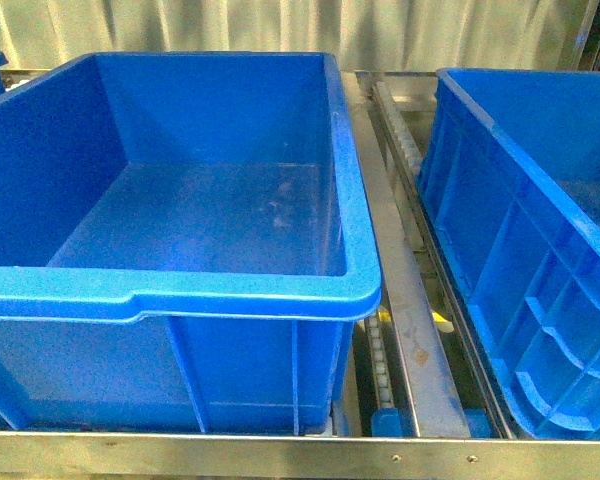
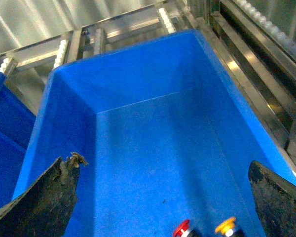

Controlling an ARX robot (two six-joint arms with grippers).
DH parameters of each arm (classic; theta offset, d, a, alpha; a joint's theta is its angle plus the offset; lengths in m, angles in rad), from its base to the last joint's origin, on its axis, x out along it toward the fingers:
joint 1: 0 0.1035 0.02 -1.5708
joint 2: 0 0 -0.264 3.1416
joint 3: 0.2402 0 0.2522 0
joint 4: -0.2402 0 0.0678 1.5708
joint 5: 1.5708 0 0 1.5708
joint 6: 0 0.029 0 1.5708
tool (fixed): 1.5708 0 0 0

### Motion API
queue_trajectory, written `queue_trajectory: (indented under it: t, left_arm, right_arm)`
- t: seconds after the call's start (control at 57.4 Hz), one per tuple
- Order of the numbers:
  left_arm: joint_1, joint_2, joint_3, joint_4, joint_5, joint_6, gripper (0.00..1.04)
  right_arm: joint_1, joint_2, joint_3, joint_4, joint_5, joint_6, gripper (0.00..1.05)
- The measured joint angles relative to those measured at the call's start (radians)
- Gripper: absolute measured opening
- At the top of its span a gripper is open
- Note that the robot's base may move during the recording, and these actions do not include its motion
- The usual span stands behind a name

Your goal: Pick red and yellow buttons and place in box

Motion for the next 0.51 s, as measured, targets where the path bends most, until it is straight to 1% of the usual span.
queue_trajectory:
  t: [0.052,0.087,0.104,0.139,0.157,0.192,0.209,0.244,0.261,0.383,0.505]
  left_arm:
    - [0.000,0.000,0.000,0.000,0.000,0.000,0.97]
    - [0.000,0.000,0.000,0.000,0.000,0.000,0.97]
    - [0.000,0.000,0.000,0.000,0.000,0.000,0.97]
    - [0.000,0.000,0.000,0.000,0.000,0.000,0.97]
    - [0.000,0.000,0.000,0.000,0.000,0.000,0.97]
    - [0.000,0.000,0.000,0.000,0.000,0.000,0.97]
    - [0.000,0.000,0.000,0.000,0.000,0.000,0.97]
    - [0.000,0.000,0.000,0.000,0.000,0.000,0.97]
    - [0.000,0.000,0.000,0.000,0.000,0.000,0.97]
    - [0.000,0.000,0.000,0.000,-0.002,0.000,0.97]
    - [0.000,0.000,0.000,0.000,0.000,0.000,0.97]
  right_arm:
    - [0.023,-0.071,-0.050,0.034,0.009,-0.024,0.93]
    - [0.058,-0.138,-0.109,0.078,0.042,-0.067,0.87]
    - [0.069,-0.158,-0.125,0.081,0.053,-0.073,0.85]
    - [0.117,-0.235,-0.187,0.080,0.099,-0.108,0.78]
    - [0.129,-0.254,-0.204,0.080,0.106,-0.114,0.76]
    - [0.169,-0.319,-0.267,0.089,0.127,-0.134,0.69]
    - [0.177,-0.332,-0.282,0.092,0.131,-0.138,0.68]
    - [0.203,-0.375,-0.333,0.107,0.142,-0.151,0.61]
    - [0.208,-0.384,-0.344,0.111,0.146,-0.154,0.59]
    - [0.244,-0.448,-0.455,0.149,0.200,-0.166,0.38]
    - [0.277,-0.498,-0.547,0.173,0.225,-0.174,0.17]
